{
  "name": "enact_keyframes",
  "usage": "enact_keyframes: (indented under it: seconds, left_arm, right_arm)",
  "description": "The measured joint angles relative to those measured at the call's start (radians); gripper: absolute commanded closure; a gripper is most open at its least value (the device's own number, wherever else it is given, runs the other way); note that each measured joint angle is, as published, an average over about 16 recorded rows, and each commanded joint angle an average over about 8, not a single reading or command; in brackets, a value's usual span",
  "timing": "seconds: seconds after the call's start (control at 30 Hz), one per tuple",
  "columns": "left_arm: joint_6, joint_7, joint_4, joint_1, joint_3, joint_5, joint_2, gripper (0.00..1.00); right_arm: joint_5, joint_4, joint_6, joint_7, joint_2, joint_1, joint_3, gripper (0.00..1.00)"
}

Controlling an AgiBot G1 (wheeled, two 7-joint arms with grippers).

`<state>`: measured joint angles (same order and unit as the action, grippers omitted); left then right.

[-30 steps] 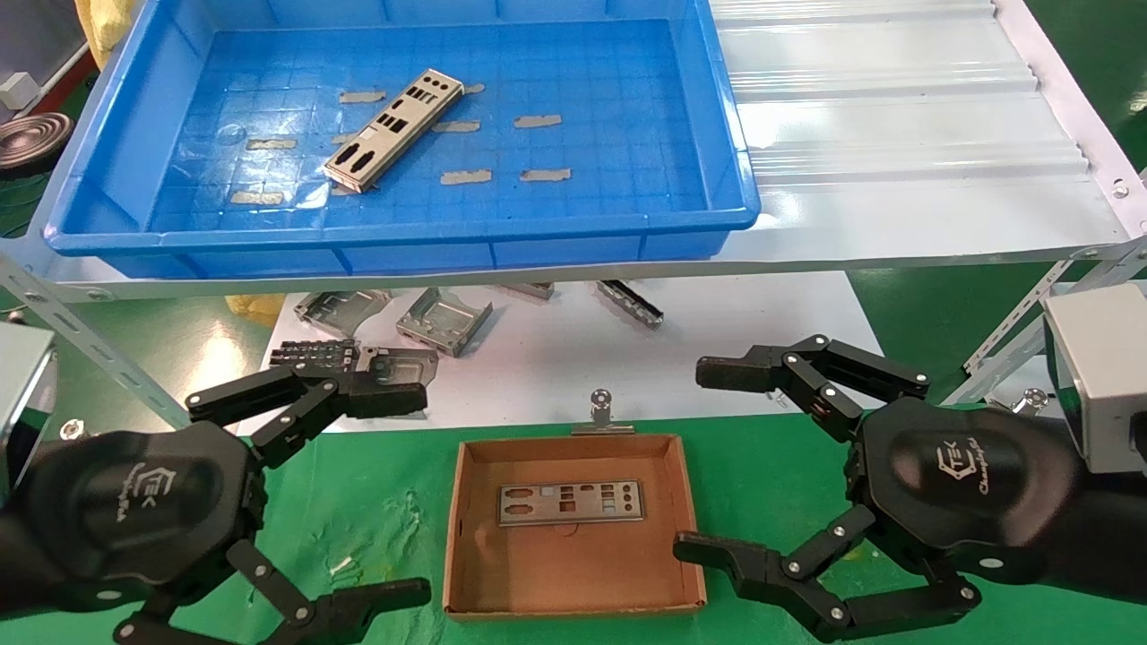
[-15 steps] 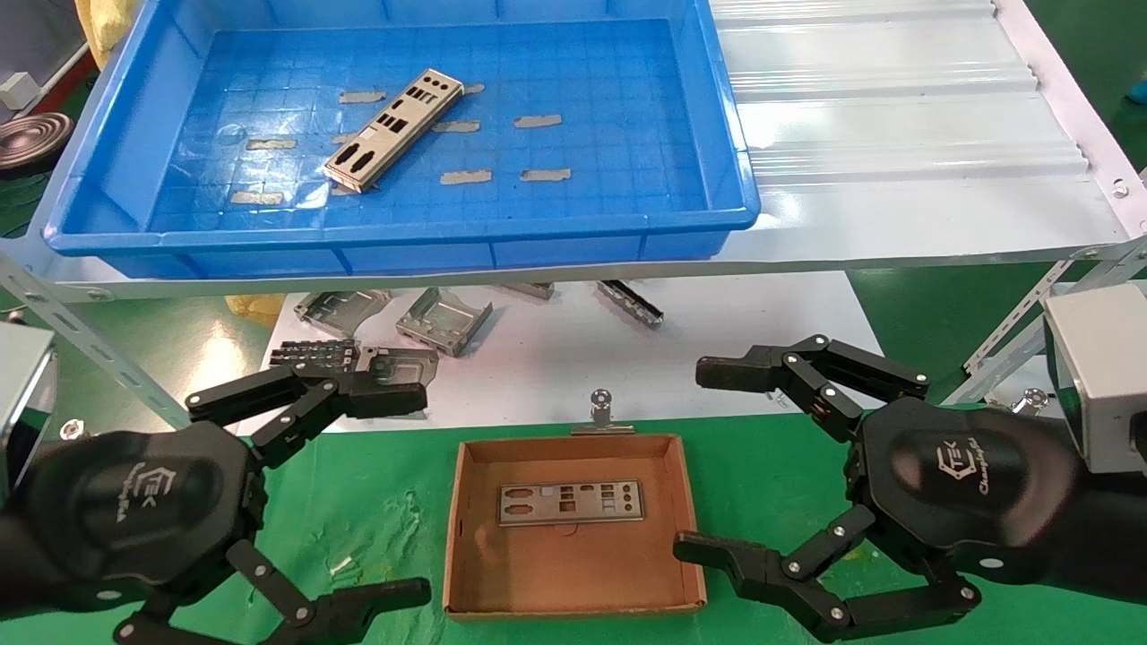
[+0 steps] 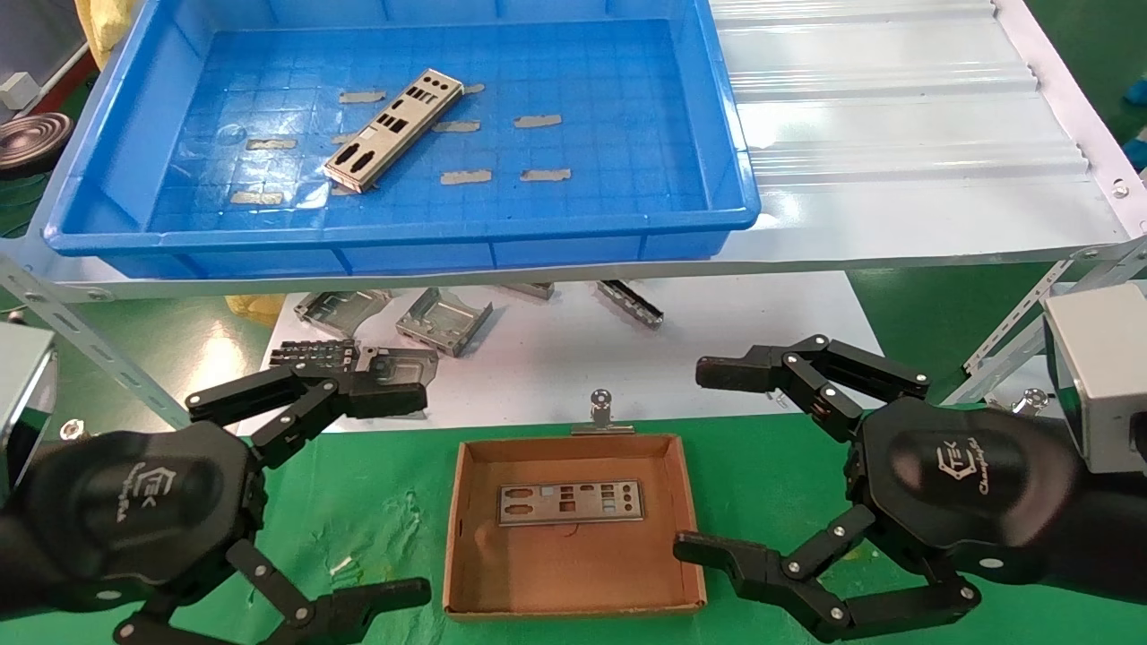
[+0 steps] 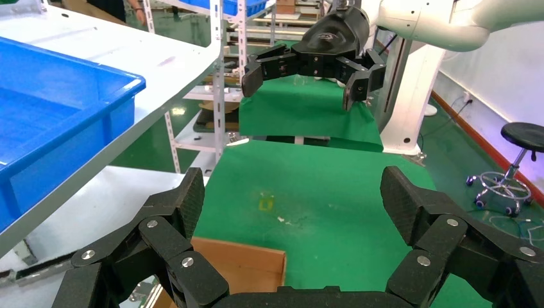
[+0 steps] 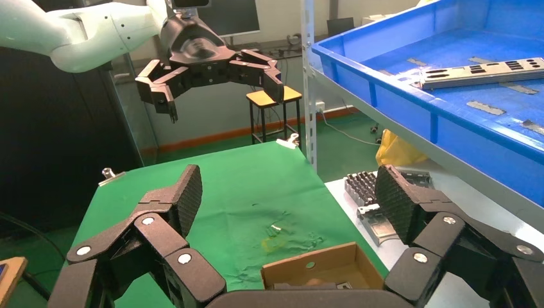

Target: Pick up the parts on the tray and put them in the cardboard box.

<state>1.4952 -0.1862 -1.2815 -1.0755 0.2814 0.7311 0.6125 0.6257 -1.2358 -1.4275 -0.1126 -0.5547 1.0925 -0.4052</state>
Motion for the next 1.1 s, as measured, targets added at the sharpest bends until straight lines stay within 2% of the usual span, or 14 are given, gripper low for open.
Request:
enact_keyframes:
  seconds: [1.1]
  left_arm:
    - [0.0,0.0,0.0,0.0,0.0,0.0,0.0,0.0]
  right_arm:
    - [0.0,0.0,0.0,0.0,0.0,0.0,0.0,0.0]
